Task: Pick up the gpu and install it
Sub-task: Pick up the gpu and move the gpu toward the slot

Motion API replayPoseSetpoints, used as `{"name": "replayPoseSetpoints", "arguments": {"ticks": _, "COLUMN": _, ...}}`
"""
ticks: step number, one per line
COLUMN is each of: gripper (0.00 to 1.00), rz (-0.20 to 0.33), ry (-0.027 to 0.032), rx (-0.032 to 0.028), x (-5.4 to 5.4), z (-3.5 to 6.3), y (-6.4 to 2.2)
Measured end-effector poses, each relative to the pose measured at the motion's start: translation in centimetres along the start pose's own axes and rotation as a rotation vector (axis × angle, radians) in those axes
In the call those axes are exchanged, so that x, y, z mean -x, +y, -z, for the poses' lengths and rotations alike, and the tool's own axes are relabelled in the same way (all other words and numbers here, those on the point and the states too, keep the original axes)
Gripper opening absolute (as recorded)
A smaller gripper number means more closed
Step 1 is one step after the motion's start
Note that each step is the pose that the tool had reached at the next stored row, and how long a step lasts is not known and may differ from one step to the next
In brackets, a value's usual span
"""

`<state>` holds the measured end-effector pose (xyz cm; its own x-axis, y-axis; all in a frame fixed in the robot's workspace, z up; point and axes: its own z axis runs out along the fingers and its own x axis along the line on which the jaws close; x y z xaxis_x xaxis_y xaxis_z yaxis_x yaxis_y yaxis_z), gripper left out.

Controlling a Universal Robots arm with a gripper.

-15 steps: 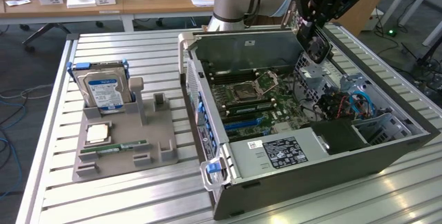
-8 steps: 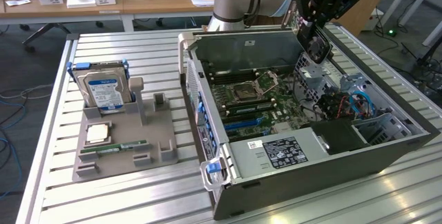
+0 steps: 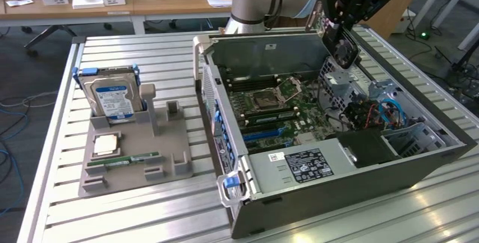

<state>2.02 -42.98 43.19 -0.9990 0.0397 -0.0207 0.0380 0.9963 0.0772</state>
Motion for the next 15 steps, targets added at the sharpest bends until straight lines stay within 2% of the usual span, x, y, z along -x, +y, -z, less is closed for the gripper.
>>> {"name": "replayPoseSetpoints", "arguments": {"ticks": 7, "gripper": 0.26, "rz": 0.000, "ry": 0.0001, "rx": -0.0001, "x": 1.2, "z": -0.04, "y": 0.05}}
{"name": "replayPoseSetpoints", "arguments": {"ticks": 15, "gripper": 0.26, "rz": 0.000, "ry": 0.0002, "rx": 0.0000, "x": 1.8, "z": -0.14, "y": 0.06}}
